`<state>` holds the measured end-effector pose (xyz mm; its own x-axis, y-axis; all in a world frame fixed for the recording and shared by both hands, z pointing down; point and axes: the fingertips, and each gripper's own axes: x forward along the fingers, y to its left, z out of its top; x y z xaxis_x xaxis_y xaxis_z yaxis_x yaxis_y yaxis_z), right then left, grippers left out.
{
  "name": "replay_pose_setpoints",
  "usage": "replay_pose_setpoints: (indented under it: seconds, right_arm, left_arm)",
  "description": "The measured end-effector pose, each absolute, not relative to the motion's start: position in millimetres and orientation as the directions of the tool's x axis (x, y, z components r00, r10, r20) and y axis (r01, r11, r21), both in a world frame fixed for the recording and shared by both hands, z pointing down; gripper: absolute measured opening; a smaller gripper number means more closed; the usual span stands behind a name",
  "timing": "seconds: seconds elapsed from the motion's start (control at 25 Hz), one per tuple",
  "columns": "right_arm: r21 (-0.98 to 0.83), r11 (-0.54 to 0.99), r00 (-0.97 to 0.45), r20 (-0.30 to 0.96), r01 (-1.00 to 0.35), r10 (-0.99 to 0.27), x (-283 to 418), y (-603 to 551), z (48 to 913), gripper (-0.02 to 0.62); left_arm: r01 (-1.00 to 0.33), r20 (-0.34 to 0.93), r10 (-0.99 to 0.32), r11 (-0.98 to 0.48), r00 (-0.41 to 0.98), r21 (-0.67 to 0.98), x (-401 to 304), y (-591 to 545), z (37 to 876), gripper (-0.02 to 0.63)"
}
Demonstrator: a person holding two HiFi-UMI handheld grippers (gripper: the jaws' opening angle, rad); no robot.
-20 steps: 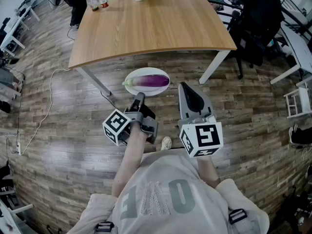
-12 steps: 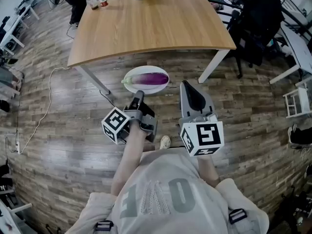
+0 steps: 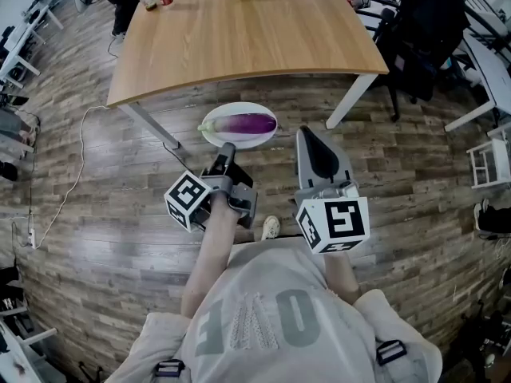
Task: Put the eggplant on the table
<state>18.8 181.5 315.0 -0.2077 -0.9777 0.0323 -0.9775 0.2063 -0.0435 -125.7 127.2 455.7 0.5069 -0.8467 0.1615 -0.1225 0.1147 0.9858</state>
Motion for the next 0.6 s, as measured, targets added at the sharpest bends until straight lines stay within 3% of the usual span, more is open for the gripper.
replay_pose_setpoints:
  seconds: [0.6]
  right_arm:
    - [-0.128, 0.210, -0.219, 0.061, -0.969, -0.974, 53.4, 161.5, 325.4, 0.018]
  left_arm:
    - [-0.129, 0.179, -0.876, 0.135, 0.448, 0.982, -123.5, 96.7, 456.2, 0.020]
